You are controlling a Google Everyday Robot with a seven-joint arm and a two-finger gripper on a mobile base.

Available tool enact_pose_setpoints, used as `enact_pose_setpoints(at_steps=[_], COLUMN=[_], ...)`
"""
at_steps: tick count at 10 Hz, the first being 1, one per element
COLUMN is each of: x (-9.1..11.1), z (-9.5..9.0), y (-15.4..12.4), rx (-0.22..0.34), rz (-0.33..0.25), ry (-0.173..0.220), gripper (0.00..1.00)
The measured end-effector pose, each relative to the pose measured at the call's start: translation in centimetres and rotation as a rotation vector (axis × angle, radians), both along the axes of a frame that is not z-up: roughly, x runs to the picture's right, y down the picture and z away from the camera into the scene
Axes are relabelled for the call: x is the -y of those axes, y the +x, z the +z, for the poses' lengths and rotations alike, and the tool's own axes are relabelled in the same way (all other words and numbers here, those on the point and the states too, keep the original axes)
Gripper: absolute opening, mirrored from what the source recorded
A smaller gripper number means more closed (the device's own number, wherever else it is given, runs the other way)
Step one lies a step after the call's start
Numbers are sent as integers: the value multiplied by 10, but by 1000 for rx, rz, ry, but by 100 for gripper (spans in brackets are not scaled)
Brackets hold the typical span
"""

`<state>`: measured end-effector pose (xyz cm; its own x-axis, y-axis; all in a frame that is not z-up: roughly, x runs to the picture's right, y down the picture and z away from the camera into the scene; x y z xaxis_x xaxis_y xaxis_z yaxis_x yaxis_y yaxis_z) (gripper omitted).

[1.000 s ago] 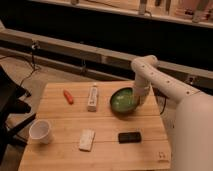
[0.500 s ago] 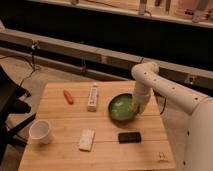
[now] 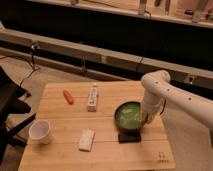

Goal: Drag the ceramic bowl in a circle

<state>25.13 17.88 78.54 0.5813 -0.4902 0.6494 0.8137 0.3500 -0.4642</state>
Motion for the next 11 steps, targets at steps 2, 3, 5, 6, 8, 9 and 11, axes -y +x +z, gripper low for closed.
enact_pose_setpoints(at_steps=[2,3,5,6,8,9,11], x=[20,37,64,76,80,77,63], z=[12,25,45,53,57,55,41], y=[1,-4,-19,-30,-39,-36,-32], rx=[-8,-2,25,51,60,57,60], rz=[-11,-25,-55,-68,-78,-78,-78], ry=[11,17,22,23,22,20,19], gripper=[0,0,0,6,6,1,0])
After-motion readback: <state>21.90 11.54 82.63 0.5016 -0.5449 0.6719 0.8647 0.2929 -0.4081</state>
